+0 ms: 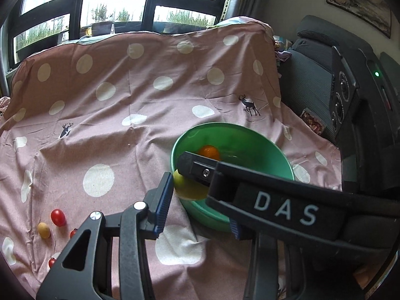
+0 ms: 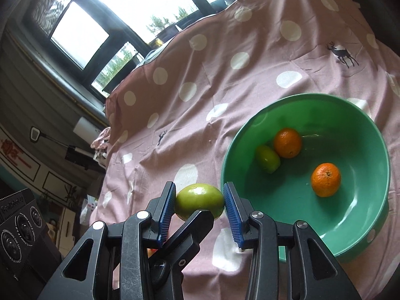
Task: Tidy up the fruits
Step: 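Lift the yellow-green fruit with the right gripper and carry it over the bowl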
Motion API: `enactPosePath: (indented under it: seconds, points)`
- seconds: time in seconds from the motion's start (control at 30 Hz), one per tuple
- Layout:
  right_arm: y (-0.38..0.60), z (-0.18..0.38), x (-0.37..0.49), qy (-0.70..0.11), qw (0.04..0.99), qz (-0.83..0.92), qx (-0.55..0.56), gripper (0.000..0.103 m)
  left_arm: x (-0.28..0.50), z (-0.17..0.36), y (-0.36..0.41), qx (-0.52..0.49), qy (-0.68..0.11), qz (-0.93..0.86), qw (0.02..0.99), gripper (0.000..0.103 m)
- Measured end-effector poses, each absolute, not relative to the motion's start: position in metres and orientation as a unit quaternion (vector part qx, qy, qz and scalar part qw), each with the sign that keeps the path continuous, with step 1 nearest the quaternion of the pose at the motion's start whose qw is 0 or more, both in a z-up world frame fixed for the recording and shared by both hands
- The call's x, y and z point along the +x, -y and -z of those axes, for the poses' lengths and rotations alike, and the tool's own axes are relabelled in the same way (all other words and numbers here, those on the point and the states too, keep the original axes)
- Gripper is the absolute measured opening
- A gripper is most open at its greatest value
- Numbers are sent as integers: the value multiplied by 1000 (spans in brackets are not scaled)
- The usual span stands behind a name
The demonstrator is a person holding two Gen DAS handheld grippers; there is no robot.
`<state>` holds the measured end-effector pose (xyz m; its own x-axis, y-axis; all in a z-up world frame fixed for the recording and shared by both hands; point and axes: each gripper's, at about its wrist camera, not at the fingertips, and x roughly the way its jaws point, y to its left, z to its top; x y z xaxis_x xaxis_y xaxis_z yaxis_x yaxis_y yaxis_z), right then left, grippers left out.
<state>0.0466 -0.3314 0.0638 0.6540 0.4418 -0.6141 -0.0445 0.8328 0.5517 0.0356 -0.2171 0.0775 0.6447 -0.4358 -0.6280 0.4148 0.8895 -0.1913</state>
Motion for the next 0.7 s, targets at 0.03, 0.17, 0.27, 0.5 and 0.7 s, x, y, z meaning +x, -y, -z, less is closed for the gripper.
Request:
enactPosePath:
  seconds: [0.03, 0.17, 0.27, 0.5, 0.7]
  points:
    - [336, -64, 46, -389, 874, -137, 257, 43, 36, -79, 221, -13, -348, 237, 907, 39]
    - [352, -67, 42, -379, 876, -126, 270, 43, 35, -82, 237, -4, -344, 250, 905, 39]
    - [364, -67, 41, -374, 877, -117, 277, 43, 35, -82, 248, 1, -341, 258, 904, 39]
    - [387, -64, 38, -369, 874, -102, 298, 43, 38, -81, 268, 16, -343, 275, 898, 39]
    - [400, -58, 40, -372, 873, -84, 303, 44, 45, -74, 278, 13, -350, 291, 890, 39]
